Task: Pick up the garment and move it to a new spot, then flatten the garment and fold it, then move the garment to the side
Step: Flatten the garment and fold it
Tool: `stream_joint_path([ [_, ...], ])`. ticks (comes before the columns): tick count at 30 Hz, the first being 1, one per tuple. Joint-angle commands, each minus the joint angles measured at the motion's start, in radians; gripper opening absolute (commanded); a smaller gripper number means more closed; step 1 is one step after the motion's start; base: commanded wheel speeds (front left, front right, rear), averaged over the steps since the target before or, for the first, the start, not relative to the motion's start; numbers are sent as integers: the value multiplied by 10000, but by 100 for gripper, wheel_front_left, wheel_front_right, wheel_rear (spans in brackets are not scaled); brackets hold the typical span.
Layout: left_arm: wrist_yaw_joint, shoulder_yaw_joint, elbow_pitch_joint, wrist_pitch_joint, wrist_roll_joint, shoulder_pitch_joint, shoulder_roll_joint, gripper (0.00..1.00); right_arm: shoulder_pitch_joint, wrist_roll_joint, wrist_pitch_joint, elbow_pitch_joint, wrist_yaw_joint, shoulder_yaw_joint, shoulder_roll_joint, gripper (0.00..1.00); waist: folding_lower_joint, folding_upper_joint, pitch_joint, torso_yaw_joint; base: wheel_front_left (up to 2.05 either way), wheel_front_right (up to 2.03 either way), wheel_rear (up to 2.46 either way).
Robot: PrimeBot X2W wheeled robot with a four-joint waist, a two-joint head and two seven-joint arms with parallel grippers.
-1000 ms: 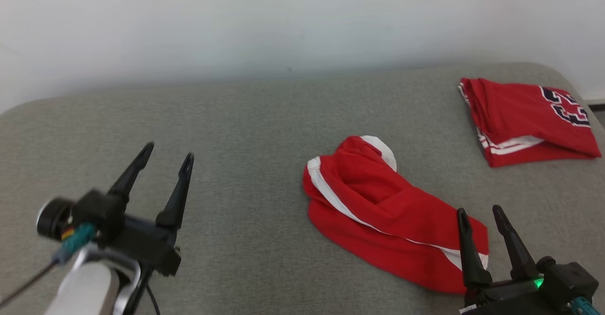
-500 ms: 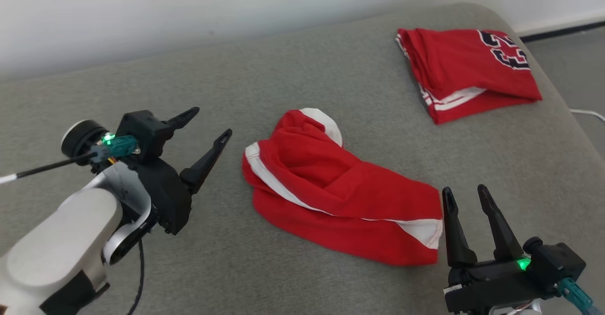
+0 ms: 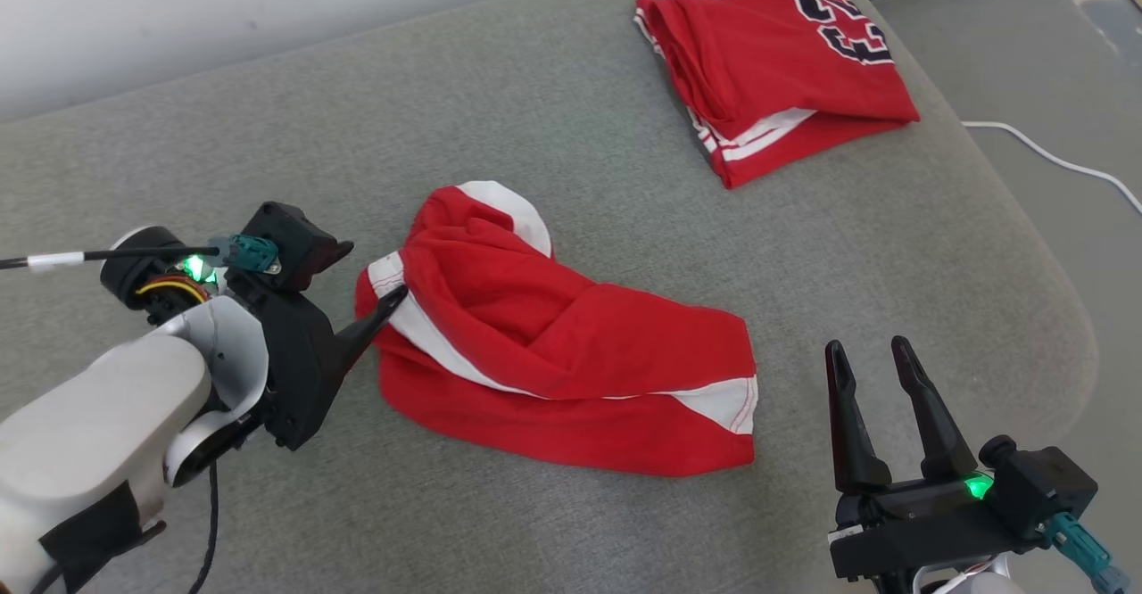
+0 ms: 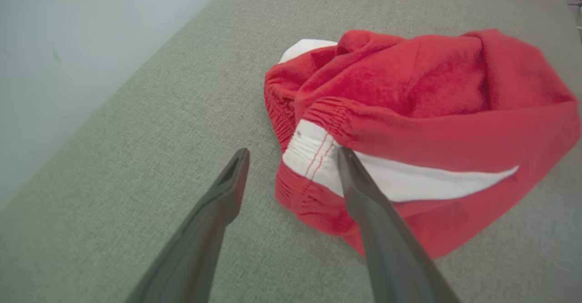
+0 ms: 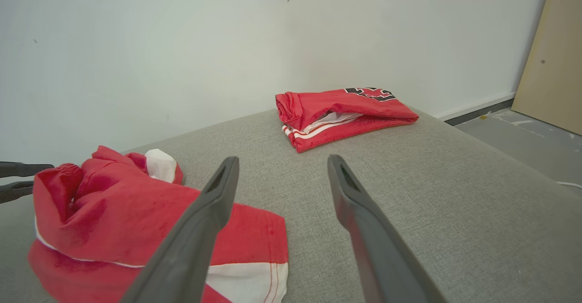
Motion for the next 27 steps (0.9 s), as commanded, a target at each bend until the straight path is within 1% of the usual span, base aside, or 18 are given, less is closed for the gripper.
stream_joint_path([
  [1,16,-31,5,135,-165,71,48,100,-6,103,-44,6,-28,2,23,100,-1,-1,145,-193,0,0,0],
  [5,16,-48,-276,863,106,527,-13,100,-71,97,-44,-10,-28,10,7,100,-1,-1,205,-253,0,0,0],
  [9,17,-45,-262,922,226,657,-140,100,-172,70,-46,-57,-28,-3,-53,100,-1,-1,299,-234,0,0,0],
  [10,17,-46,-254,888,305,663,-193,38,-172,54,-46,-73,-28,-17,-59,100,-1,-1,315,-211,0,0,0],
  [11,17,-45,-257,803,278,655,-258,0,-169,35,-44,-92,-28,-59,-62,100,-1,-1,330,-166,0,0,0],
  [17,17,-45,7,-44,574,292,-457,0,-16,-53,-44,-124,-28,-150,-149,100,-1,-1,185,278,0,0,0],
  [21,17,-47,129,-606,553,269,-566,0,27,-88,-46,-61,-28,-183,-262,100,-1,-1,-61,797,0,0,0],
  [27,17,-48,441,-1666,285,417,-510,0,89,-108,-46,2,-28,-126,-404,100,-1,-1,-505,1561,0,0,0],
])
